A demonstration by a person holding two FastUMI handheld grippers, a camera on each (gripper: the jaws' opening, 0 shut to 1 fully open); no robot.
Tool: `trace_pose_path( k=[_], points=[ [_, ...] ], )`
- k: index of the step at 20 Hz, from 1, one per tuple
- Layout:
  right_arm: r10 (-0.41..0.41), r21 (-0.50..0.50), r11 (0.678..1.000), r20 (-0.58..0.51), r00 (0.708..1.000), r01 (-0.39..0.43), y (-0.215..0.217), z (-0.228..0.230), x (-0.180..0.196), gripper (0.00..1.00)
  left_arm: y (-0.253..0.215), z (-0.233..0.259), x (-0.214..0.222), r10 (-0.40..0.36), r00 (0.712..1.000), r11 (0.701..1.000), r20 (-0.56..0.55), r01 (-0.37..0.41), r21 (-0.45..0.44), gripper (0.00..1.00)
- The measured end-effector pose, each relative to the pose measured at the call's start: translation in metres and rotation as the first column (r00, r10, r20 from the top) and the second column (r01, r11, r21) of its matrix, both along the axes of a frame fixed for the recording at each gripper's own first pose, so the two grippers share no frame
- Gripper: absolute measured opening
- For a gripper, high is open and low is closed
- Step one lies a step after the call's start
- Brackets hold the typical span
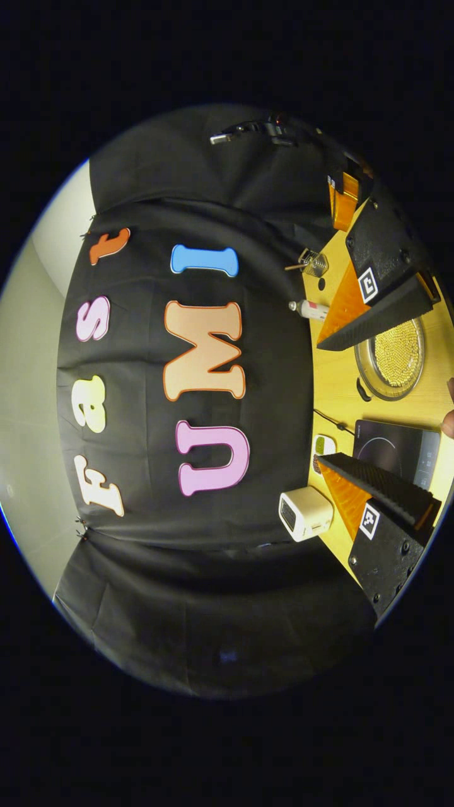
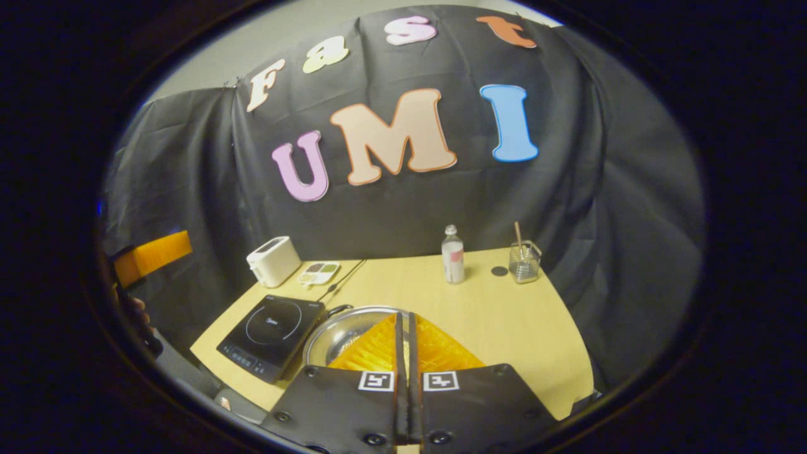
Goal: First push the handle of the pot to place it horizontally, then grasp the pot with both hands and set it on the induction cooktop.
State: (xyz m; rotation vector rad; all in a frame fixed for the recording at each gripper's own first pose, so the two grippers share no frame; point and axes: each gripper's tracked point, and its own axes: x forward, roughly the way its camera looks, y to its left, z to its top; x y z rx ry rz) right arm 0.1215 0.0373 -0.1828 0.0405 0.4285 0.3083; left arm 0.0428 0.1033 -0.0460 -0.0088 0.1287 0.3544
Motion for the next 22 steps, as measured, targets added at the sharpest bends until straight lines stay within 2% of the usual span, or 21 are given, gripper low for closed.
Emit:
trace_pose_path(
  k=[5, 8, 10, 11, 14, 18, 21, 22],
  points=[
    [0.037, 0.007, 0.999, -0.151, 0.988, -0.036, 0.013, -0.053, -0.009, 0.02, 0.015, -0.014, 0.008, 0.013, 1.0, 0.999, -0.016, -0.014, -0.038, 0.99],
    [0.055, 0.001, 0.998, -0.27, 0.961, -0.057, 0.02, -0.091, -0.022, 0.0, 0.03, -0.027, 0.011, 0.015, 0.999, 0.998, -0.034, -0.017, -0.062, 0.99],
    [0.043, 0.01, 0.999, -0.354, 0.934, -0.042, 0.024, -0.116, -0.034, 0.03, 0.041, -0.035, 0.014, 0.012, 0.999, 0.995, -0.04, -0.016, -0.098, 0.99],
    [0.026, 0.01, 1.0, -0.397, 0.918, -0.024, 0.023, -0.129, -0.04, 0.0, 0.047, -0.039, 0.015, 0.011, 0.999, 0.994, -0.045, -0.016, -0.106, 0.99],
    [-0.001, 0.018, 1.0, -0.503, 0.864, 0.012, 0.029, -0.159, -0.054, 0.03, 0.064, -0.048, 0.02, -0.003, 0.999, 0.994, -0.049, -0.003, -0.112, 0.99],
    [-0.032, -0.078, 0.997, -0.62, 0.784, -0.022, 0.027, -0.198, -0.078, 0.03, 0.079, -0.058, 0.029, -0.036, 0.998, 0.992, -0.06, 0.029, -0.123, 0.99],
    [-0.074, -0.149, 0.988, -0.659, 0.748, -0.034, 0.021, -0.218, -0.085, 0.0, 0.088, -0.065, 0.036, -0.063, 0.996, 0.99, -0.062, 0.054, -0.13, 0.99],
    [-0.09, -0.161, 0.987, -0.662, 0.744, -0.023, 0.019, -0.222, -0.083, 0.03, 0.09, -0.068, 0.039, -0.076, 0.995, 0.988, -0.064, 0.067, -0.138, 0.99]
  ],
)
